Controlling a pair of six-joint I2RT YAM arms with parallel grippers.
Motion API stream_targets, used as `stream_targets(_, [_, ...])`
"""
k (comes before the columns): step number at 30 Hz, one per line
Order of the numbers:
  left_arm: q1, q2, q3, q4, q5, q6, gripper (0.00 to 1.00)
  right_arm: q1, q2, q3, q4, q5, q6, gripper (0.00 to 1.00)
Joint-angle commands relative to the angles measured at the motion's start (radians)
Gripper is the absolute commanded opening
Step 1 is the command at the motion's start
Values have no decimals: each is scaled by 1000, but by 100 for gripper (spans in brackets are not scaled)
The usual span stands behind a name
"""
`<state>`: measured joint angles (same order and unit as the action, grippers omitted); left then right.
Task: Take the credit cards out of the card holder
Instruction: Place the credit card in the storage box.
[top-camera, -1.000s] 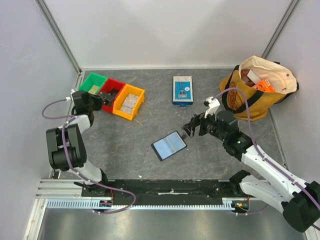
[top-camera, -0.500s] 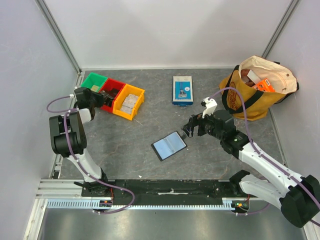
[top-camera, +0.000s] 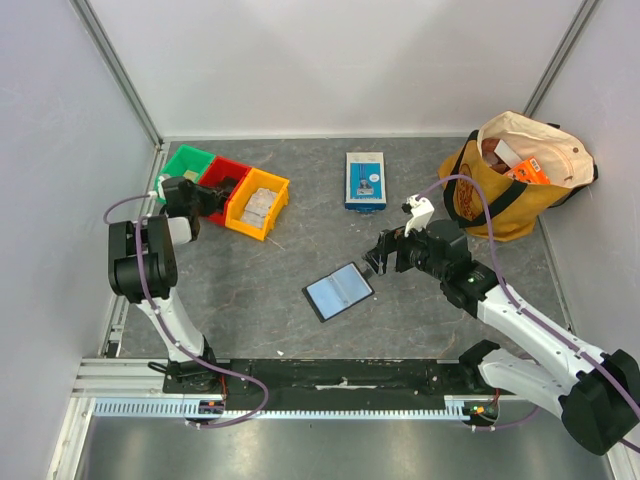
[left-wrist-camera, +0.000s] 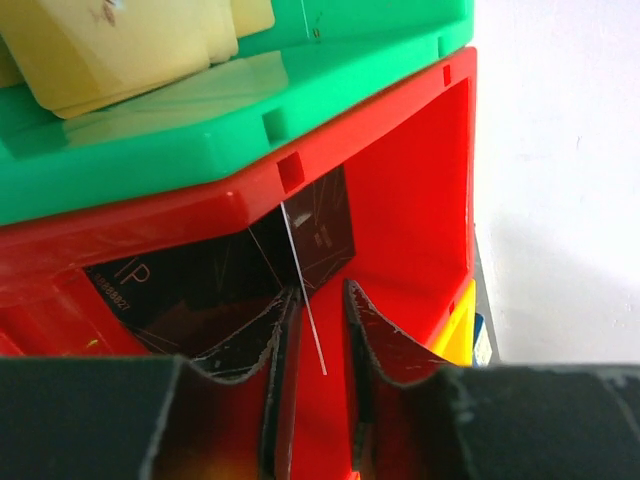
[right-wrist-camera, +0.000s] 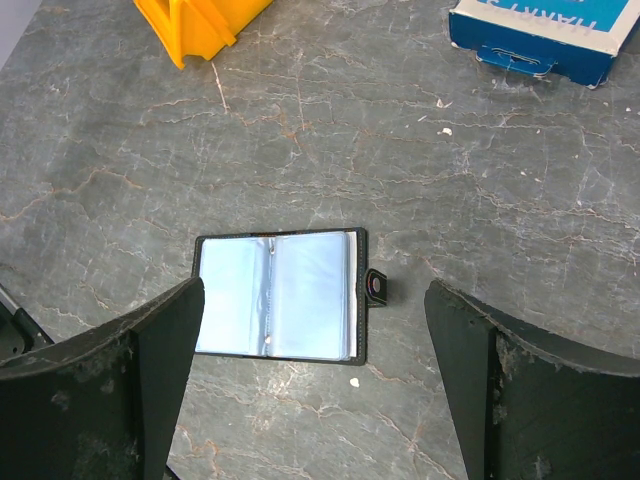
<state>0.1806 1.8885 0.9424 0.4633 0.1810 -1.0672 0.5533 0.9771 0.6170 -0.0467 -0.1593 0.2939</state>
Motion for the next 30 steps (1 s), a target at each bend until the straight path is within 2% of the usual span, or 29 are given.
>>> stream_targets(1, [2, -46, 1, -21, -80, 15, 33, -3, -21, 3, 2, 9, -22, 98])
stream_targets(7, [2, -163, -2, -149, -126, 102, 59, -3, -40, 23, -33, 12, -22, 98])
stream_targets(12, [0, -317, -13, -254, -141, 174, 72, -3, -43, 52, -68, 11, -19, 98])
stream_targets(17, [-21, -491, -48, -380, -141, 246, 74, -3, 3, 76, -104, -37, -9, 98])
stream_targets(20, [-81, -595, -86, -438, -114, 306, 74, -1, 61, 90, -111, -80, 10, 98])
stream_targets(22, [-145, -664, -103, -504, -106, 337, 73, 2, 98, 95, -111, -100, 21, 97])
stream_targets(26, [-353, -799, -171, -572, -129, 380, 70, 22, 172, 115, -111, -103, 24, 94])
stream_targets(30, [-548, -905, -235, -630, -172, 380, 68, 78, 219, 136, -122, -48, 22, 90])
